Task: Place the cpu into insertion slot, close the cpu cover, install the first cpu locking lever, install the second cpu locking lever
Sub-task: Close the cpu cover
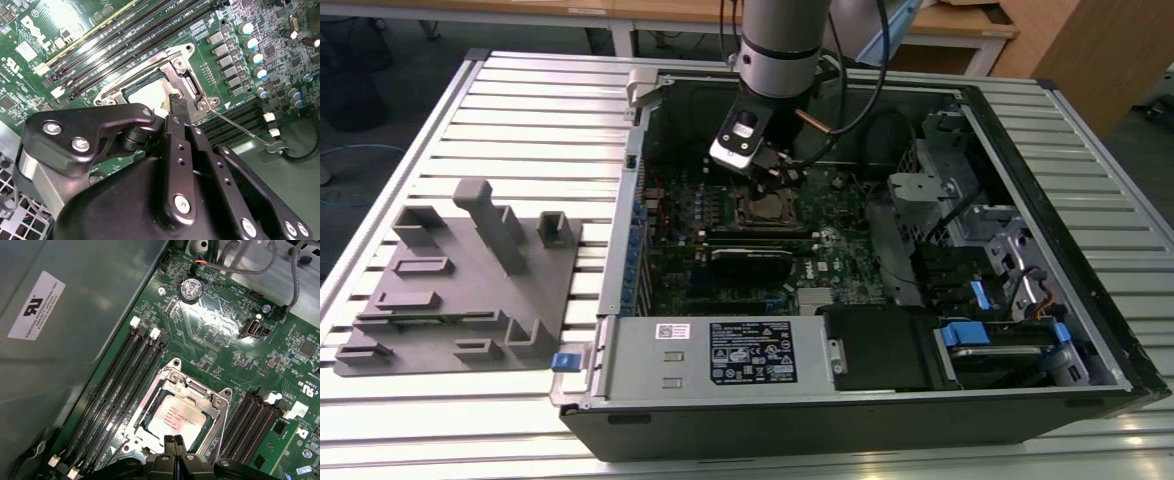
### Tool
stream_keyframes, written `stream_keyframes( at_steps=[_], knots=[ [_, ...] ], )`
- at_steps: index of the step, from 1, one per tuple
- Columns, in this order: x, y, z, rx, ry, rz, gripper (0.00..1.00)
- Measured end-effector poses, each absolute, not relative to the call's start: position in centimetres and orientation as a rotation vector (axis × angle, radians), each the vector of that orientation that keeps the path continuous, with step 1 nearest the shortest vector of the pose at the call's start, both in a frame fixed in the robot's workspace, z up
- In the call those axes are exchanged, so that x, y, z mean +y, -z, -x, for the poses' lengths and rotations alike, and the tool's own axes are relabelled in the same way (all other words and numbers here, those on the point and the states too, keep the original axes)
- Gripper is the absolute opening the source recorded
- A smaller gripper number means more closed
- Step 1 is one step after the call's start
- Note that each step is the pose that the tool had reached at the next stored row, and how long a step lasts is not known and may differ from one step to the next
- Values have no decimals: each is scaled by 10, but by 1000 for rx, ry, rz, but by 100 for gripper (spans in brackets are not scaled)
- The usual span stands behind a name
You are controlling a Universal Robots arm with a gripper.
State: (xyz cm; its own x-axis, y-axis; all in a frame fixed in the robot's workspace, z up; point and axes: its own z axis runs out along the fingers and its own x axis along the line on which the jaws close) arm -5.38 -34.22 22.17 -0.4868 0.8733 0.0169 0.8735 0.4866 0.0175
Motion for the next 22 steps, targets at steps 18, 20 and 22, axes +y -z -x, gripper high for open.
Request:
stream_keyframes(
  at_steps=[18, 20, 22],
  knots=[
    [-342, -220, 54, -2880, 36, 1233, 11],
    [-342, -220, 54, -2901, 35, 1180, 11],
    [-342, -220, 54, -2922, 35, 1128, 11]
  ],
)
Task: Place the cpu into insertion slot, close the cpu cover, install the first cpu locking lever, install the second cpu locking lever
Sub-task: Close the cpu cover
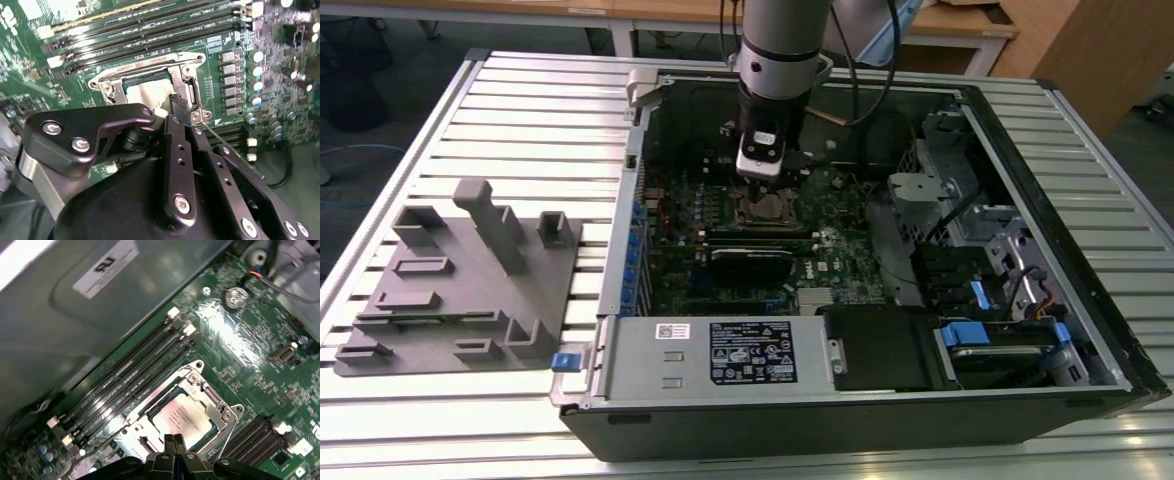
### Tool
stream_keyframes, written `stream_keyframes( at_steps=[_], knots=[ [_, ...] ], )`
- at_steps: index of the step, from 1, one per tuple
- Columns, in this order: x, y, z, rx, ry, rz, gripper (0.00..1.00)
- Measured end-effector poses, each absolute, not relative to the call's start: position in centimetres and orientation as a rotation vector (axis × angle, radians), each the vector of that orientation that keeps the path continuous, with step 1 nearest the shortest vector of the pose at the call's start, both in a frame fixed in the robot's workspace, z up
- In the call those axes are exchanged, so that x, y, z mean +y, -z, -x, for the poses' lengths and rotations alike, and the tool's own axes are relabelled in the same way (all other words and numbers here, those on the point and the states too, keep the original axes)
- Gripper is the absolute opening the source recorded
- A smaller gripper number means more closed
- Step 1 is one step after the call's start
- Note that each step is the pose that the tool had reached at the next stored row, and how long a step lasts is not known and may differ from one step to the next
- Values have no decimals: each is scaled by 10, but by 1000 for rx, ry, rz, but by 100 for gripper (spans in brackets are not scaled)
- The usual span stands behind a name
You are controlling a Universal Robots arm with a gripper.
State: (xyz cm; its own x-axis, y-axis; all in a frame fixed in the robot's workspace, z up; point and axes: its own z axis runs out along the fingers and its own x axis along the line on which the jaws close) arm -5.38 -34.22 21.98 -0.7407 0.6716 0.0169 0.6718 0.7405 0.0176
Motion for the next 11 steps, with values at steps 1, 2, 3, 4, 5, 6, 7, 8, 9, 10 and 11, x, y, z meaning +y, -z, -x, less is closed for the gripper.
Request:
stream_keyframes(
  at_steps=[1, 2, 3, 4, 5, 6, 7, 8, 9, 10, 11],
  knots=[
    [-342, -220, 54, -2932, 35, 1102, 11],
    [-342, -220, 54, -2942, 35, 1072, 11],
    [-342, -219, 54, -2951, 35, 1047, 11],
    [-342, -219, 54, -2960, 34, 1020, 11],
    [-342, -219, 54, -2969, 34, 993, 11],
    [-342, -219, 54, -2978, 34, 967, 11],
    [-342, -219, 54, -2986, 34, 940, 11],
    [-342, -219, 54, -2994, 34, 913, 11],
    [-342, -219, 54, -3003, 34, 883, 11],
    [-342, -219, 54, -3011, 33, 856, 11],
    [-342, -219, 54, -3018, 33, 829, 11]
  ],
)
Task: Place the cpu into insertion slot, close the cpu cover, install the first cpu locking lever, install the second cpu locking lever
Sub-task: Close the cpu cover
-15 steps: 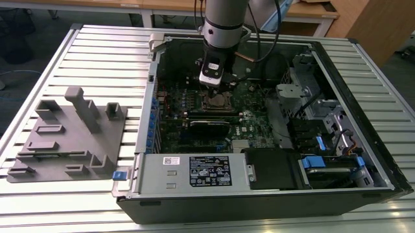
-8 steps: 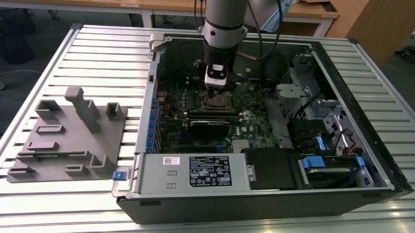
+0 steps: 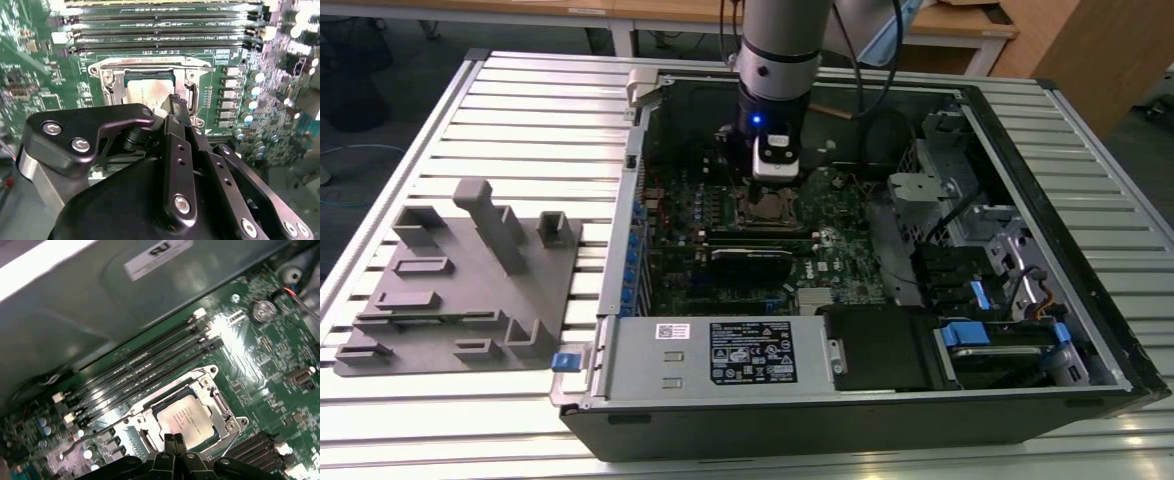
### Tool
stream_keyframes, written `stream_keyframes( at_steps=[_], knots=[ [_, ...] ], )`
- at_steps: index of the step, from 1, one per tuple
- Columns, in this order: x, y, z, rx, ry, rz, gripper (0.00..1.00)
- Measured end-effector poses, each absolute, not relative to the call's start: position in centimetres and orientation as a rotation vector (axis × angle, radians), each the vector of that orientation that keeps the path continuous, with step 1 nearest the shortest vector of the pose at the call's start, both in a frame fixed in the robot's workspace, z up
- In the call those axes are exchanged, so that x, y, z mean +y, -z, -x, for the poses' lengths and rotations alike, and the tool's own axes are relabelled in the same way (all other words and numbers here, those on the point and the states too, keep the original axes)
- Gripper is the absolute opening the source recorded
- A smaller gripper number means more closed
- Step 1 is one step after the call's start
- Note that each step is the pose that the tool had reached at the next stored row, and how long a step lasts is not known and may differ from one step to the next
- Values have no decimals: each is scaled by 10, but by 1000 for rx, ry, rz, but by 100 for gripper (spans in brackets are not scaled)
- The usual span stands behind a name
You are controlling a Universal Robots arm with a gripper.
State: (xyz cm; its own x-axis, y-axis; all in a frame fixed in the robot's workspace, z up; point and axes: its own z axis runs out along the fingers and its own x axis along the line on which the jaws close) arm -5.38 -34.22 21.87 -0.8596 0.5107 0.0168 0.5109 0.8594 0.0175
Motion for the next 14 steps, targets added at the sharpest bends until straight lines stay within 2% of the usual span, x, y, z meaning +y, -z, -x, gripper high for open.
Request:
stream_keyframes(
  at_steps=[14],
  knots=[
    [-342, -218, 54, -3096, 31, 439, 11]
  ],
)
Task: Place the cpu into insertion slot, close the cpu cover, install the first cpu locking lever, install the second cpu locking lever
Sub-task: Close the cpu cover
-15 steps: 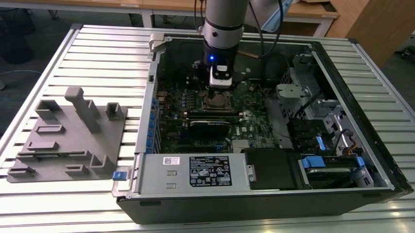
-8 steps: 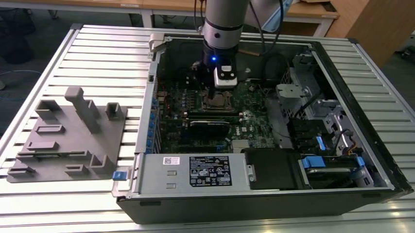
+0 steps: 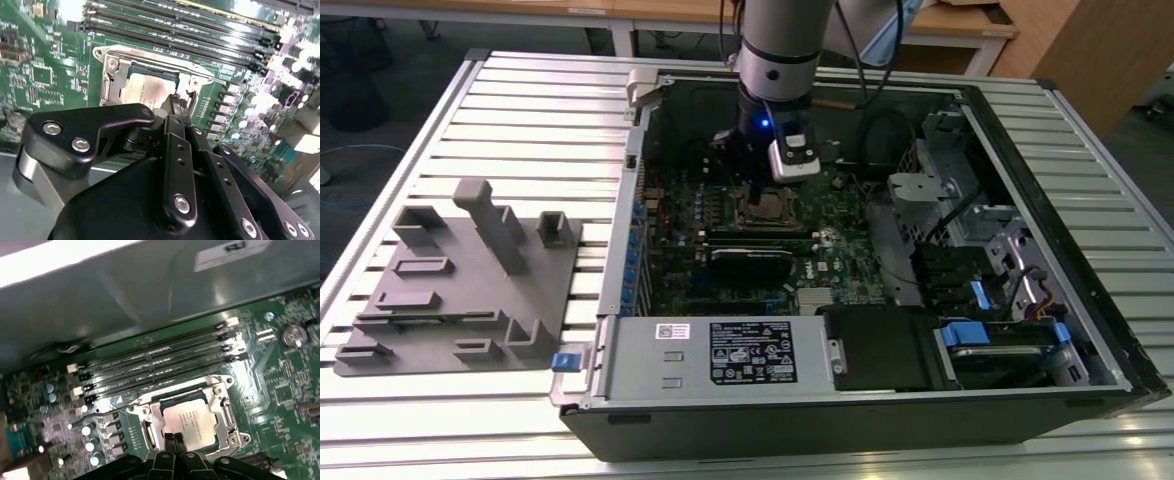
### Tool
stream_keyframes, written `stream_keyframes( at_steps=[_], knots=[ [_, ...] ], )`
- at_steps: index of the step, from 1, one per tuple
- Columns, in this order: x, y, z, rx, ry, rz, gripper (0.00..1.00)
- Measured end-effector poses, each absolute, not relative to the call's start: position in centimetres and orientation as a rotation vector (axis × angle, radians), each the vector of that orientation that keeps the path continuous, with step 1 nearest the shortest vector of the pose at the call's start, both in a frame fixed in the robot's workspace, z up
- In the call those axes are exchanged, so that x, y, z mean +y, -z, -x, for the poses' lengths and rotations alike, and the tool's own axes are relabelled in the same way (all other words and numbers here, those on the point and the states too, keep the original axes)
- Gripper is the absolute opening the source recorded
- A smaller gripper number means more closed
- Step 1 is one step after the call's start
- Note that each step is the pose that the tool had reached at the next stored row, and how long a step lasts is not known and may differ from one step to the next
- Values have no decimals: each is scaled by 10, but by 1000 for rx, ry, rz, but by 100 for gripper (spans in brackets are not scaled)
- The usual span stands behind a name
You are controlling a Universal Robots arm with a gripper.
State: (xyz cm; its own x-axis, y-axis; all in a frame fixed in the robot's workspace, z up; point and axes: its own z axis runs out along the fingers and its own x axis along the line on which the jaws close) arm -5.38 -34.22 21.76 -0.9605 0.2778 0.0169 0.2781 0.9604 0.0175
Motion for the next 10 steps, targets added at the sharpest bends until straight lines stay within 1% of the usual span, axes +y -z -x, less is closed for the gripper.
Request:
stream_keyframes(
  at_steps=[5, 10],
  knots=[
    [-342, -217, 54, -3111, 30, 312, 11],
    [-342, -217, 54, -3112, 30, 296, 11]
  ],
)
